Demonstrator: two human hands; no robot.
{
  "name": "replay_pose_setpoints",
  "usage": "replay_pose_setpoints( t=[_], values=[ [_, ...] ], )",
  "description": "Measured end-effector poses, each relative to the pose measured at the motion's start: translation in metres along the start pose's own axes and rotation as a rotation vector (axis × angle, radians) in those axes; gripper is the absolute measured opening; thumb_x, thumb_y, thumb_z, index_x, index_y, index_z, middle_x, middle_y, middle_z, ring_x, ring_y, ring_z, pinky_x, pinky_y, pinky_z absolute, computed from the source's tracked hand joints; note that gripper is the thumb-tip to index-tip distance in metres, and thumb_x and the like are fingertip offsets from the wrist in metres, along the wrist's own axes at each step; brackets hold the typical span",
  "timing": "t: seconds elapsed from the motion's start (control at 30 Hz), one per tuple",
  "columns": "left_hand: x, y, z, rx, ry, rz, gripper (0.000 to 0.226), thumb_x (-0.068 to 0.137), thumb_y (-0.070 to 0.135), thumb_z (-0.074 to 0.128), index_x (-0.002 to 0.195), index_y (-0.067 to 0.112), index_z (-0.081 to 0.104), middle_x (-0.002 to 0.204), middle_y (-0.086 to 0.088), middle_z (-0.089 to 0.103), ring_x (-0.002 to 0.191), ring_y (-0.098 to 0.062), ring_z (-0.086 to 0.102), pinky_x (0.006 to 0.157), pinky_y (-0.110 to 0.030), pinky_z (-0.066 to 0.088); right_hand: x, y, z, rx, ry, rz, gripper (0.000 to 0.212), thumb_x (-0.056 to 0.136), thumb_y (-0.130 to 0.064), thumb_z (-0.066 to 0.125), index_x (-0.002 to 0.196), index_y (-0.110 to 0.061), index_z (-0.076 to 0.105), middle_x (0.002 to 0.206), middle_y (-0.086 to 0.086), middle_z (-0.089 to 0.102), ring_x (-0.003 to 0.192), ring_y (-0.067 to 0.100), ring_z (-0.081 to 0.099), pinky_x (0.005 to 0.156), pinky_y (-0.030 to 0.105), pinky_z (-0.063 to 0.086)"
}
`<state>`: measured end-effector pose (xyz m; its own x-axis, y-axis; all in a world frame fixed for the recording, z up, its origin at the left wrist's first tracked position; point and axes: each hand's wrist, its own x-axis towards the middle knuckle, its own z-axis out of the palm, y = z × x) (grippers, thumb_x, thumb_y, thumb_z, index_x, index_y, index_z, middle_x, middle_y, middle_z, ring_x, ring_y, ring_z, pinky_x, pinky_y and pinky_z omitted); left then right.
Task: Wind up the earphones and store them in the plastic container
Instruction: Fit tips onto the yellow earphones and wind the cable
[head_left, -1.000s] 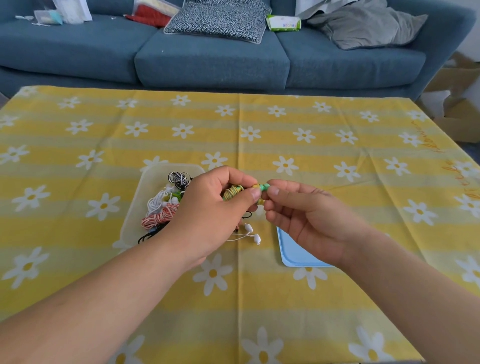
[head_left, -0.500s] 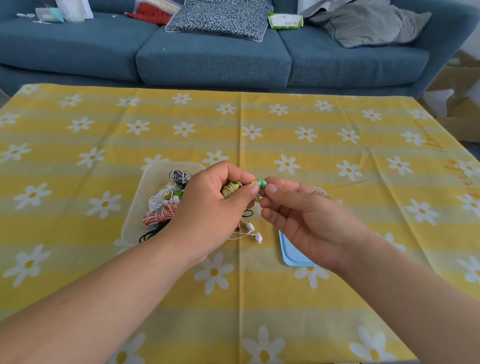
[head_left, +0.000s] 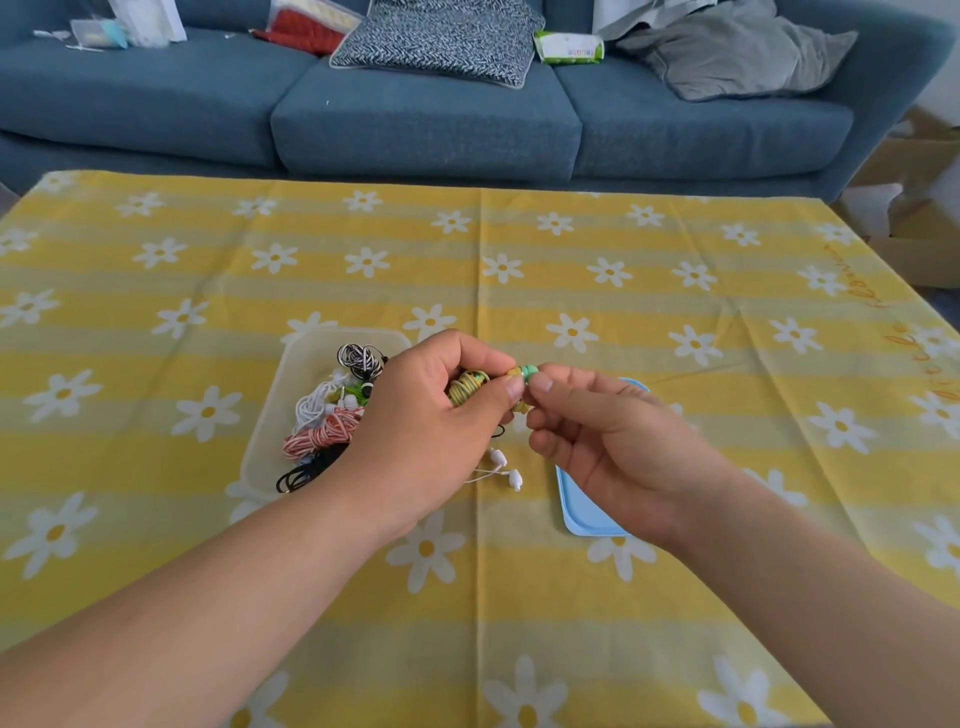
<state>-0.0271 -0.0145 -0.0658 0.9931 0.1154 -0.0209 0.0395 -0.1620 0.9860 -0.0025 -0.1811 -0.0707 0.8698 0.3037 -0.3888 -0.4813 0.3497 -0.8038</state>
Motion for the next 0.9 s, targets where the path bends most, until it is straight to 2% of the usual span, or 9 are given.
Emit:
replay_pose_setpoints(
  t=[0.13, 0.27, 0.37, 0.57, 0.7, 0.77, 0.9],
  values=[
    [0.001, 0.000, 0.000, -0.010, 0.012, -0.024, 0.006, 0.092, 0.014, 0.074, 0.093, 0.019, 0.071, 0.084, 0.005, 0.075, 0.064, -0.001, 0.069, 0.057, -0.015, 0.050, -0.002, 0.001, 0.000, -0.104, 0.045, -0.094, 0.011, 0.087, 0.000, 0.071, 0.097, -0.001, 0.075, 0.079, 0.011, 0.071, 0.070, 0.018, 0.067, 0.063, 0.027, 0.057],
    [0.002, 0.000, 0.000, -0.059, 0.019, -0.084, 0.006, 0.092, 0.012, 0.073, 0.095, 0.018, 0.071, 0.080, 0.004, 0.075, 0.062, -0.001, 0.069, 0.056, -0.017, 0.052, -0.002, 0.000, 0.000, -0.119, 0.072, -0.133, 0.015, 0.089, 0.002, 0.068, 0.103, 0.001, 0.074, 0.086, 0.014, 0.072, 0.074, 0.021, 0.068, 0.065, 0.030, 0.057],
    [0.003, -0.001, 0.001, -0.087, 0.033, -0.115, 0.007, 0.092, 0.012, 0.073, 0.095, 0.018, 0.071, 0.081, 0.001, 0.076, 0.068, -0.006, 0.072, 0.057, -0.017, 0.052, 0.000, 0.001, -0.002, -0.152, 0.092, -0.146, 0.020, 0.092, 0.007, 0.064, 0.108, 0.001, 0.074, 0.091, 0.015, 0.074, 0.076, 0.023, 0.069, 0.068, 0.032, 0.057],
    [0.006, -0.005, -0.001, -0.091, 0.051, -0.171, 0.008, 0.092, 0.013, 0.073, 0.096, 0.019, 0.071, 0.084, 0.000, 0.077, 0.072, -0.014, 0.074, 0.063, -0.026, 0.058, 0.000, 0.001, -0.004, -0.424, 0.109, -0.153, 0.037, 0.094, 0.011, 0.054, 0.109, -0.011, 0.078, 0.096, 0.008, 0.076, 0.079, 0.017, 0.068, 0.068, 0.033, 0.057],
    [0.008, -0.008, -0.001, -0.161, 0.053, -0.229, 0.008, 0.092, 0.009, 0.074, 0.097, 0.014, 0.072, 0.081, -0.002, 0.078, 0.075, -0.023, 0.077, 0.078, -0.040, 0.063, 0.008, -0.006, -0.022, -0.659, 0.342, -0.175, 0.026, 0.095, -0.004, 0.060, 0.103, -0.021, 0.077, 0.085, 0.000, 0.077, 0.070, 0.012, 0.069, 0.063, 0.027, 0.058],
    [0.008, -0.009, -0.001, -0.203, 0.053, -0.257, 0.009, 0.091, 0.006, 0.075, 0.097, 0.012, 0.072, 0.079, -0.005, 0.077, 0.078, -0.028, 0.078, 0.086, -0.047, 0.063, 0.015, -0.006, -0.036, -0.852, 0.455, -0.163, 0.022, 0.094, -0.010, 0.059, 0.098, -0.025, 0.075, 0.082, -0.002, 0.075, 0.065, 0.014, 0.066, 0.062, 0.030, 0.056],
    [0.007, -0.006, -0.002, -0.256, 0.051, -0.292, 0.011, 0.090, 0.003, 0.075, 0.099, 0.008, 0.071, 0.082, -0.010, 0.078, 0.083, -0.033, 0.079, 0.092, -0.050, 0.060, 0.026, 0.003, -0.051, -1.160, 0.432, -0.118, 0.015, 0.093, -0.015, 0.062, 0.100, -0.022, 0.074, 0.087, -0.009, 0.070, 0.071, 0.013, 0.063, 0.058, 0.021, 0.048]
  ],
)
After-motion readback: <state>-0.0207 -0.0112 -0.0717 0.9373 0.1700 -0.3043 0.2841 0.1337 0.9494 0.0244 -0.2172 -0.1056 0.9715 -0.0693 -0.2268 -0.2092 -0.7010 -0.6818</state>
